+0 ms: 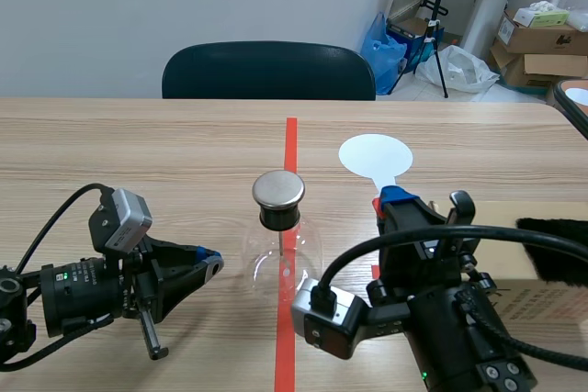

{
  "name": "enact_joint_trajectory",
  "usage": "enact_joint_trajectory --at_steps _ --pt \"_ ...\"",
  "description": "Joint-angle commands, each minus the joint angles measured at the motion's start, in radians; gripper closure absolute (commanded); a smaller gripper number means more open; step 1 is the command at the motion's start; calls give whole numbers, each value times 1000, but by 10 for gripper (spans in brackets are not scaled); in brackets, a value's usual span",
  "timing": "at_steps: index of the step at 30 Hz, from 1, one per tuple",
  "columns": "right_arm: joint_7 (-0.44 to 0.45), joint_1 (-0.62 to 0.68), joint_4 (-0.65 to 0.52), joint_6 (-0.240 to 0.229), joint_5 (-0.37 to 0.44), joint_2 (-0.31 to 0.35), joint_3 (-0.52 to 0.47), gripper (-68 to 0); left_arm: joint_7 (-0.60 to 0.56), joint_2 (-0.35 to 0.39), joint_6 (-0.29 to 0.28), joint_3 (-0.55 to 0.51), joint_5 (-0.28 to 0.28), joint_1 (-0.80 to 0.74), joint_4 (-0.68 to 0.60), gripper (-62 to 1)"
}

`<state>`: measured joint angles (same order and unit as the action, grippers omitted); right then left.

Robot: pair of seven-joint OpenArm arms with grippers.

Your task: Do the electroscope experiment

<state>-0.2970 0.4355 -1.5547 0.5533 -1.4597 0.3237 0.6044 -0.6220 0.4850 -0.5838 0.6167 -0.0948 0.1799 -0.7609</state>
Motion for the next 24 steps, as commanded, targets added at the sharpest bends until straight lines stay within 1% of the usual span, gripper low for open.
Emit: enact_joint_trajectory --at_steps 1,22,24 --pt "-4 -9 -15 8 -1 -2 -9 -10 -13 -2 -2 -8 -12 3 -19 -29" --pt "-3 -9 -15 8 -1 -2 -9 -10 -13 -2 -2 -8 -12 3 -19 -29" --pt "15 -9 -15 8 -1 -2 -9 -10 -13 -2 -2 -8 -12 3 -19 -29"
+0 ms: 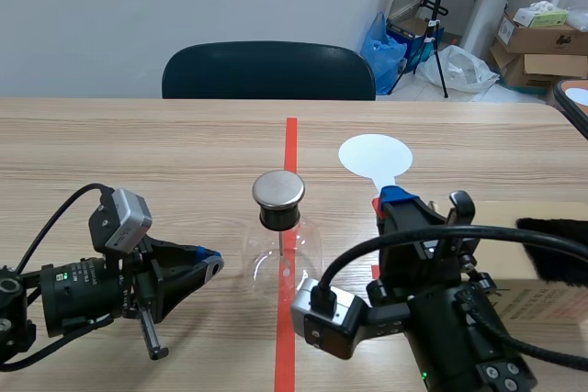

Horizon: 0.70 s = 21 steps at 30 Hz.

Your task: Do the electroscope experiment

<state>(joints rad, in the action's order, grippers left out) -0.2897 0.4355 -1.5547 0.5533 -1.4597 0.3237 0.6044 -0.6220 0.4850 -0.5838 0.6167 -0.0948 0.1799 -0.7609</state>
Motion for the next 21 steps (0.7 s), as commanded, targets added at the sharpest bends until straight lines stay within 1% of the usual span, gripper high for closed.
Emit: enact_joint_trajectory --at_steps 1,3,5,15,19,21 --pt "22 -9 -15 8 -1 -2 -9 -10 -13 -2 -2 -8 -12 3 -19 -29" --pt "48 -9 -15 8 -1 -2 -9 -10 -13 -2 -2 -8 -12 3 -19 -29" --pt "93 -9 -15 8 -1 -2 -9 -10 -13 -2 -2 -8 -12 3 -19 -30" --pt "360 -9 -15 8 -1 -2 -9 -10 -13 -2 -2 -8 -12 3 -19 -29" --pt "435 -9 -15 7 -1 -2 -9 -10 -13 -2 -2 -8 -12 3 -19 -30" --pt "456 -9 -15 7 -1 -2 -9 -10 -13 -2 -2 -8 -12 3 -19 -30"
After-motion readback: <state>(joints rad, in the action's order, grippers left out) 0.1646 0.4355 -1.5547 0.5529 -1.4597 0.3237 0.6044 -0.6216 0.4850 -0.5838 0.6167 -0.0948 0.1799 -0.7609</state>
